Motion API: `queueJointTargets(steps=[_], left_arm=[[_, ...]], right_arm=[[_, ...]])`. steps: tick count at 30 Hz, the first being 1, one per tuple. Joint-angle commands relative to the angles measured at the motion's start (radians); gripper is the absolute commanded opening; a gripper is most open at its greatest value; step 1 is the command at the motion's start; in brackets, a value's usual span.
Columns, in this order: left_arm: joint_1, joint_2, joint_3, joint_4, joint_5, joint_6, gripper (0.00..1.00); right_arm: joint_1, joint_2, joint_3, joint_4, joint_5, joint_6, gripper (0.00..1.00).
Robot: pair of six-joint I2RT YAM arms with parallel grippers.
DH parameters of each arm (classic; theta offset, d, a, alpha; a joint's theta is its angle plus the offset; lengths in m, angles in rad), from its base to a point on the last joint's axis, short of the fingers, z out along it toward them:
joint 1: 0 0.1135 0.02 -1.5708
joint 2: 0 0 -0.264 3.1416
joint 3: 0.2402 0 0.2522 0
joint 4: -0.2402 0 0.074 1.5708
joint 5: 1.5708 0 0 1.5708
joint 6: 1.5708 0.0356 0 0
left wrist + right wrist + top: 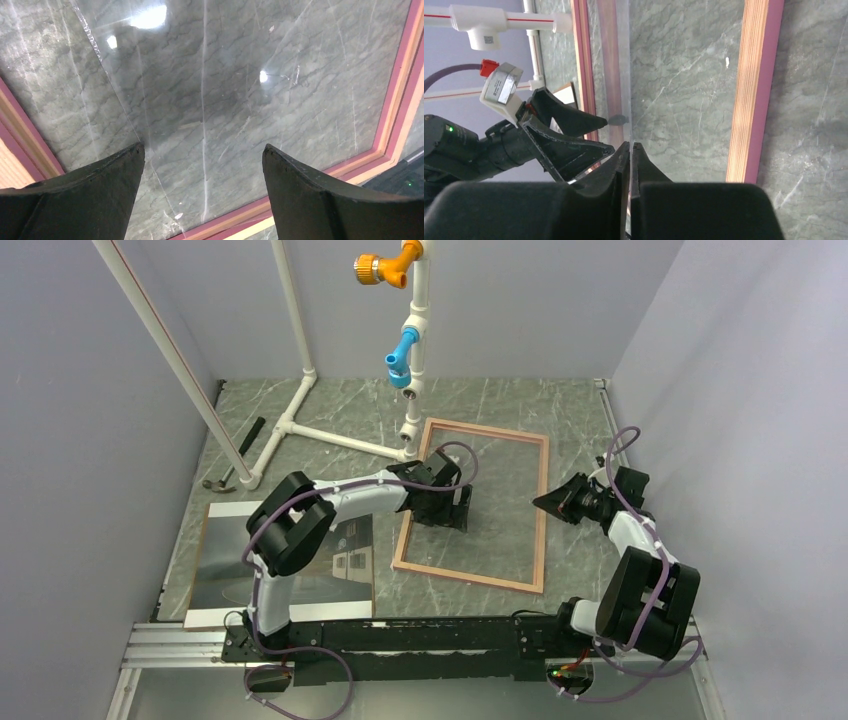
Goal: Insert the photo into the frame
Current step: Pick up the photo frame item from the photo frame.
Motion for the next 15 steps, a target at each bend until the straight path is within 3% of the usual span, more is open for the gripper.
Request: queueJointTargets(steps=[1, 10, 15], left_arm=[[-0.001, -0.051, -0.068, 0.035, 0.025, -0.008, 0.92], [0.111, -0.349, -0.273, 0.075, -0.042, -0.03, 0.93], [0.168, -0.368, -0.316, -0.008, -0.148, -0.021, 0.9]], right_arm=[[0.007, -0.049, 0.038, -0.035, 0.021, -0.011, 0.02], [0.007, -0.108, 0.05, -0.027, 0.048, 0.073, 0.0], [0.008, -0.159, 0.117, -0.06, 0.063, 0.118, 0.0]])
